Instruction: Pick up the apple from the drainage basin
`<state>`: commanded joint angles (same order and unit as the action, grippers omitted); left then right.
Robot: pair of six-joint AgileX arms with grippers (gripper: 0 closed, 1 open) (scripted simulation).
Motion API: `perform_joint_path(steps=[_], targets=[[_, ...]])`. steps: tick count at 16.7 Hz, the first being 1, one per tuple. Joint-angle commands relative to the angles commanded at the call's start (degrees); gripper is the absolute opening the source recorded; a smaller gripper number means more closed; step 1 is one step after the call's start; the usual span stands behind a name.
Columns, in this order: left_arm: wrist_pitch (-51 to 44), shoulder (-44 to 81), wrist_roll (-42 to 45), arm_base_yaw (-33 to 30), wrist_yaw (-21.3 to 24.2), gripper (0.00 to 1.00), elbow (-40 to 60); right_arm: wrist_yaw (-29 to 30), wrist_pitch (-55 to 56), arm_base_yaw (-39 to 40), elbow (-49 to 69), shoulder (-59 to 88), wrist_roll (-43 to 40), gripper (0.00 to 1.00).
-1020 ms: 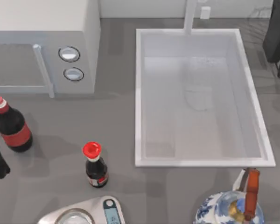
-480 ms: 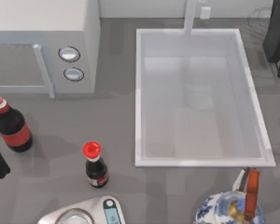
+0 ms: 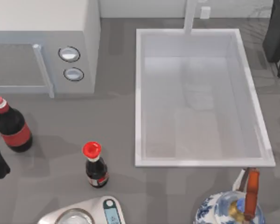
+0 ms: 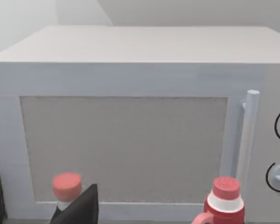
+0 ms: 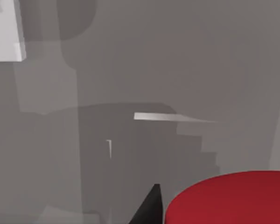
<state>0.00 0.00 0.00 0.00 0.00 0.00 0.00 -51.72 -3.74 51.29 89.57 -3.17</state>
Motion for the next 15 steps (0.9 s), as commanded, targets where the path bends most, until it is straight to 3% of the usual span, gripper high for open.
perform_joint_path(steps=[9, 15], targets=[[0.0, 0.0, 0.0, 0.0, 0.0, 1.0, 0.0, 0.0, 0.0, 0.0, 0.0, 0.0, 0.0, 0.98], [0.0, 0.0, 0.0, 0.0, 0.0, 1.0, 0.0, 0.0, 0.0, 0.0, 0.0, 0.0, 0.0, 1.0]])
